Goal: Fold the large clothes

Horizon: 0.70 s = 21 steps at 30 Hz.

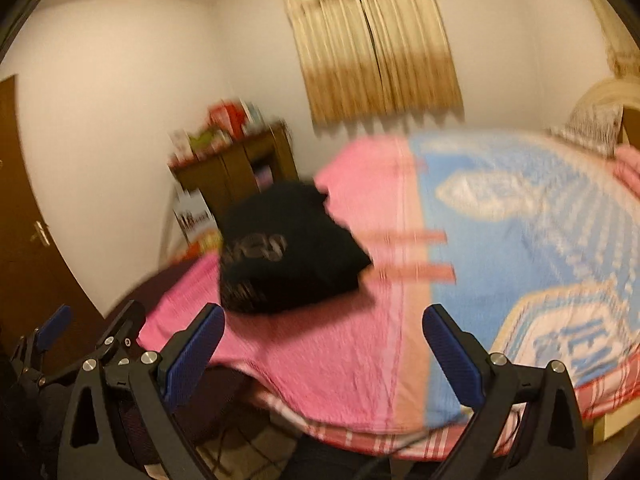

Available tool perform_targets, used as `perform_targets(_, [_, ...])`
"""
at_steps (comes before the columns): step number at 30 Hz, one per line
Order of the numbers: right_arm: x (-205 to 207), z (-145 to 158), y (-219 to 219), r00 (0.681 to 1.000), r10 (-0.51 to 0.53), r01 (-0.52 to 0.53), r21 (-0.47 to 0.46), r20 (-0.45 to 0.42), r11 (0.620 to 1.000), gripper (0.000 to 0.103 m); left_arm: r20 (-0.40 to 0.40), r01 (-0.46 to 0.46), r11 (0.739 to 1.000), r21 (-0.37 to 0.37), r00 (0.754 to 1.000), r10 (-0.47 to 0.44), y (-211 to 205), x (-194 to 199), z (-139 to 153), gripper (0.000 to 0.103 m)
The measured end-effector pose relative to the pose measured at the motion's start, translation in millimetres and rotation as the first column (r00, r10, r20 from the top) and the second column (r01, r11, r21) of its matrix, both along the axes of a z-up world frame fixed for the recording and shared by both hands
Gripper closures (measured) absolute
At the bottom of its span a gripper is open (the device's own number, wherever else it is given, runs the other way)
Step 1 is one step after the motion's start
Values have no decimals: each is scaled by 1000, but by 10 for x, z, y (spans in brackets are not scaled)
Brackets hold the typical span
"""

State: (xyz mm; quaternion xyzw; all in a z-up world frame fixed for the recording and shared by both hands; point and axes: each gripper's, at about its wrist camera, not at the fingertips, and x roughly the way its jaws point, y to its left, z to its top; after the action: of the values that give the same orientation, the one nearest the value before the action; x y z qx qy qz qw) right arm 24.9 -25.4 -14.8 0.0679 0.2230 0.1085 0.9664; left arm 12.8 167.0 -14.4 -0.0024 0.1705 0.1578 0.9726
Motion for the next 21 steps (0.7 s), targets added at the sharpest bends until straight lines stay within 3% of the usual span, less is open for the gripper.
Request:
perform_targets(5, [-437,306,-7,981,-15,16,-6,195,1000,3,89,25,999,-19,996,-24,-1,-239,211,0])
perform_targets(11, [-726,406,21,937,-8,24,-39,350,999,3,135,-12,999,32,991,7,-111,-313,278,0])
perform_targets(21, [-582,339,-56,964,-5,3,8,266,1000,3,119,-30,999,37,993,26,-155,-290,239,0])
